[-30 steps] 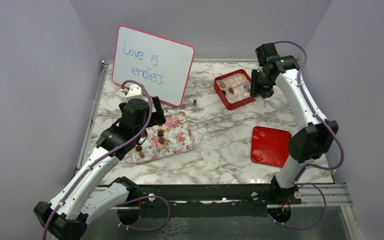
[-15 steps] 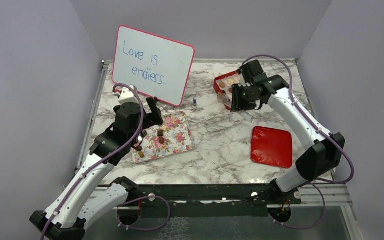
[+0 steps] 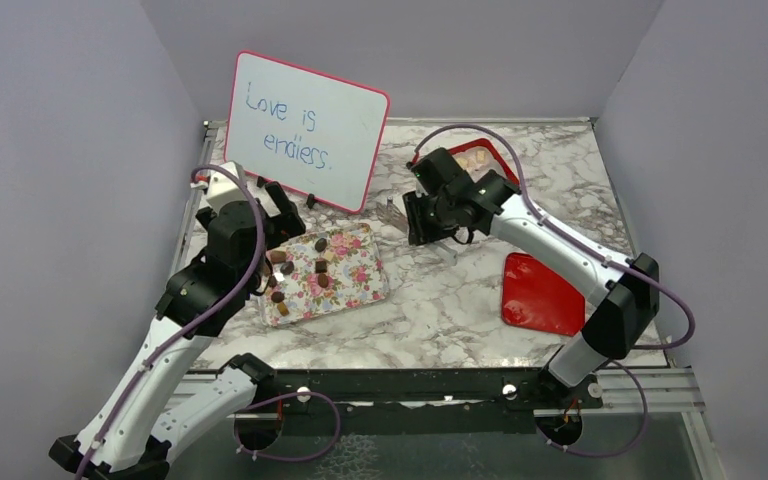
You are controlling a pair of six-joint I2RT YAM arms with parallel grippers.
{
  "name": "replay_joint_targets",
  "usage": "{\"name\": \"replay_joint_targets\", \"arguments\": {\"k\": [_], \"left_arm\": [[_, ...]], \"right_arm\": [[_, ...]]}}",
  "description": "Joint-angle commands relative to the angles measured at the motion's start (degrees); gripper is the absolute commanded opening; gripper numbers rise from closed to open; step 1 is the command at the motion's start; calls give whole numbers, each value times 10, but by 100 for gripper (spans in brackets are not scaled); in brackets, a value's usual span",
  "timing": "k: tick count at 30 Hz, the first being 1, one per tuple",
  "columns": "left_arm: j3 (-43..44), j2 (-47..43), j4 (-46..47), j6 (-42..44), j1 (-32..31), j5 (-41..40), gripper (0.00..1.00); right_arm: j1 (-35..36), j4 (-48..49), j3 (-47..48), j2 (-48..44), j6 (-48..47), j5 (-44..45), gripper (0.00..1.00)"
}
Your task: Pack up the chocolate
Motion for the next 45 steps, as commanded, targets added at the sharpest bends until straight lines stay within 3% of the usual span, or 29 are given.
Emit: {"name": "replay_joint_targets", "arguments": {"k": [1, 10, 18, 40, 45], "left_arm": [[46, -2, -8, 22, 2, -62, 99], [70, -4, -7, 43, 2, -82, 99], [71, -21, -8, 59, 2, -107, 99], [73, -46, -8, 53, 2, -112, 99], [68, -48, -8, 52, 2, -114, 99]], "right_arm": [[49, 24, 20, 22, 32, 34, 41], [166, 0, 87, 112, 45, 79, 41], [225, -31, 161, 180, 28, 102, 44], [264, -86, 211, 249, 12, 127, 44], [269, -103, 220, 257, 9, 145, 39]]}}
